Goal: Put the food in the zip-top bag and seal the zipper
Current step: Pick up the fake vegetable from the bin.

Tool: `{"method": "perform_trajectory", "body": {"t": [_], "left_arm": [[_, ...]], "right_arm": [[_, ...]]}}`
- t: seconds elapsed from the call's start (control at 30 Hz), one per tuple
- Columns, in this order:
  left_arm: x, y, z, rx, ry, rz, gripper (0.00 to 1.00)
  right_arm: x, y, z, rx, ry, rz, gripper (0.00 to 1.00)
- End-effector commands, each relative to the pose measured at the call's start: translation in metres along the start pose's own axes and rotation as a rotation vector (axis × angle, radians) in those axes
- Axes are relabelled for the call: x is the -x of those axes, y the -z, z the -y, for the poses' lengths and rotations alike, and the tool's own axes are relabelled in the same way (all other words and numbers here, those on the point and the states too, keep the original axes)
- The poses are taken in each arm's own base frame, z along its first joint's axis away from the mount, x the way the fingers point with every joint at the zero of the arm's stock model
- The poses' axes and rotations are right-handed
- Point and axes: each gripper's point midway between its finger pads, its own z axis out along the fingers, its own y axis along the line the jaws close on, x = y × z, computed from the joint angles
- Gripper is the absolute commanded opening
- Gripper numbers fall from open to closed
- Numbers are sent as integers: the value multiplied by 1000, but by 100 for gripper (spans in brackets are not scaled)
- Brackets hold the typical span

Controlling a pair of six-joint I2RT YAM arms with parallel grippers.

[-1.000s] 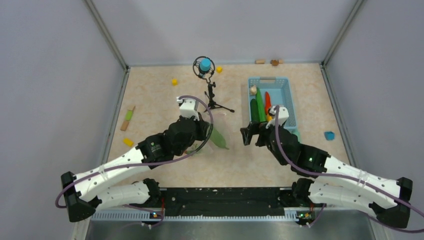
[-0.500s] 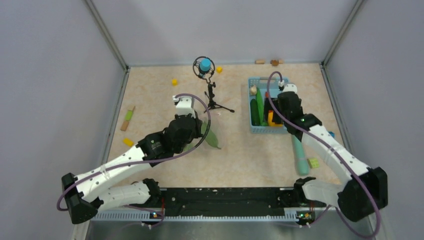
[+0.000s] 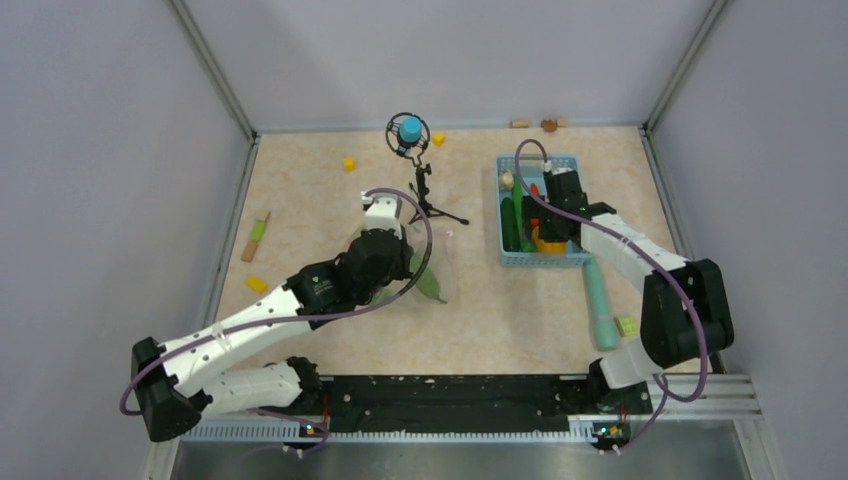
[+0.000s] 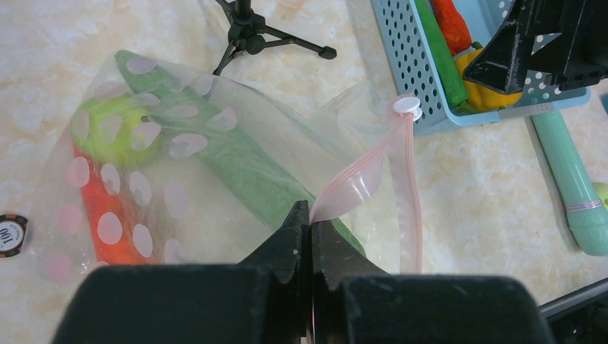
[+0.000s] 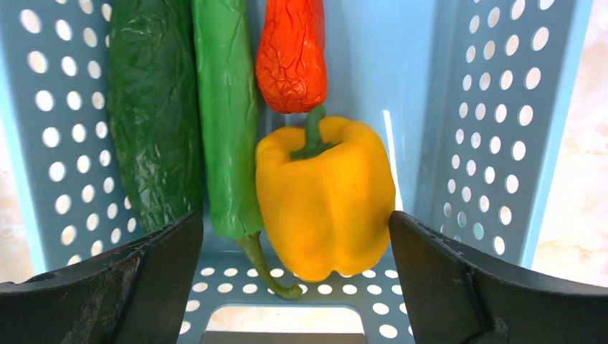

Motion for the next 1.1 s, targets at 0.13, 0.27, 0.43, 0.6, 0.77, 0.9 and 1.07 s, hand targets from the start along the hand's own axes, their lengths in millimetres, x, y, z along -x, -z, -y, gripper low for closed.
{"method": "perform_trajectory", "body": {"t": [0.13,0.27,0.43,0.6,0.77,0.9,1.07], "left_arm": [[-1,-8,3,-5,-12,4,0],[-1,-9,1,2,-13,6,0],[-3,-6,0,-8,-5,11,0],[-4,-1,-1,-26,-21,12,0],[-9,2,2,-68,-21,4,0],[-12,2,4,-81,-25,-8,0],[-13,2,3,-79,-25,-14,0]], "right_arm": [[12,-12,8,-50,-41,25,93],[6,-17,12,-80,-74,14,80],[10,-11,14,-89,-102,33,56],[23,10,22,-118,-145,110,41],[37,43,25,-93,-173,222,32],[50,77,7,59,-166,334,28],[51,129,-48,441,-77,448,27]]}}
